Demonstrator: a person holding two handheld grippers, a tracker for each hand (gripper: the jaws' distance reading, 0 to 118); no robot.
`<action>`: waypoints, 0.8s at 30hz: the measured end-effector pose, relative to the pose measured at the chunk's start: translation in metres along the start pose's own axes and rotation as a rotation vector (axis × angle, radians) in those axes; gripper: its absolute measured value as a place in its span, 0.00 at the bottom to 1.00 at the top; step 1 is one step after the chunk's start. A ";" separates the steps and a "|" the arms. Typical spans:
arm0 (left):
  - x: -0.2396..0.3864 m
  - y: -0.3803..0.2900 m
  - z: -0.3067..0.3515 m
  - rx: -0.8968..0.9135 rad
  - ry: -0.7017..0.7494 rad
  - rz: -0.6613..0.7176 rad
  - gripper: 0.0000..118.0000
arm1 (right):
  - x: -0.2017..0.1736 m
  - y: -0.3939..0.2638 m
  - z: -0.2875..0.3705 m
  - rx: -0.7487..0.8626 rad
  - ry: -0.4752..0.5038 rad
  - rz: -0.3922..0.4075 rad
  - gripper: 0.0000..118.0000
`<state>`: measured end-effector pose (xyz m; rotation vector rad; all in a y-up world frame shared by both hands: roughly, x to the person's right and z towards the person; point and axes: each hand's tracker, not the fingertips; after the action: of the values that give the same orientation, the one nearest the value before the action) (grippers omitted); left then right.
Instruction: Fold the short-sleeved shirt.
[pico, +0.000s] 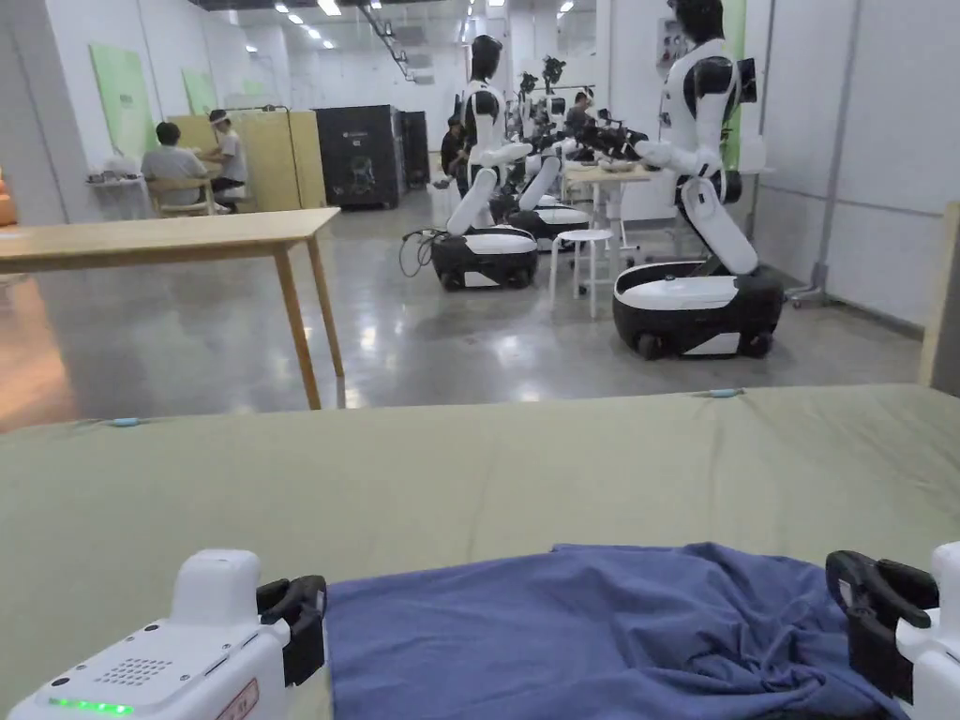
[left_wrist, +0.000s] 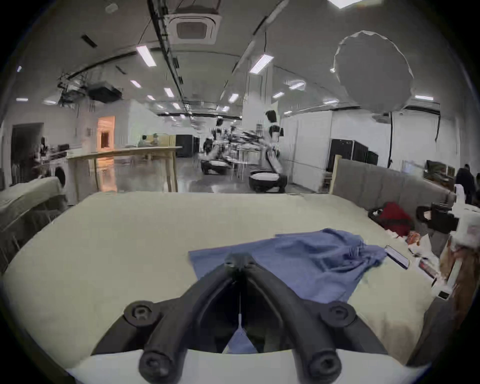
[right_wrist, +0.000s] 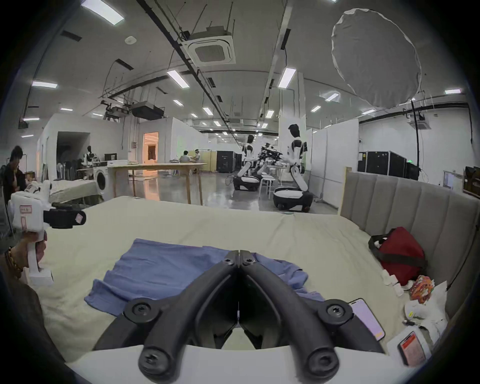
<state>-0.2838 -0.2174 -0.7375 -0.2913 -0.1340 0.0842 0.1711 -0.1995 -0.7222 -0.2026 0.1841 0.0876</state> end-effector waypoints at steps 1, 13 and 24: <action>-0.007 0.000 0.000 -0.021 -0.017 0.035 0.00 | -0.004 0.001 0.001 -0.002 0.007 -0.002 0.00; -0.041 0.031 -0.206 -0.333 -0.009 0.013 1.00 | -0.001 0.001 0.015 -0.038 0.023 0.017 0.00; -0.068 -0.040 -0.346 -0.636 0.093 0.030 1.00 | 0.027 -0.015 -0.002 -0.119 -0.036 0.040 0.00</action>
<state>-0.2984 -0.3599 -1.0623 -0.9305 -0.0608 0.0553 0.1989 -0.2130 -0.7268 -0.3159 0.1469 0.1418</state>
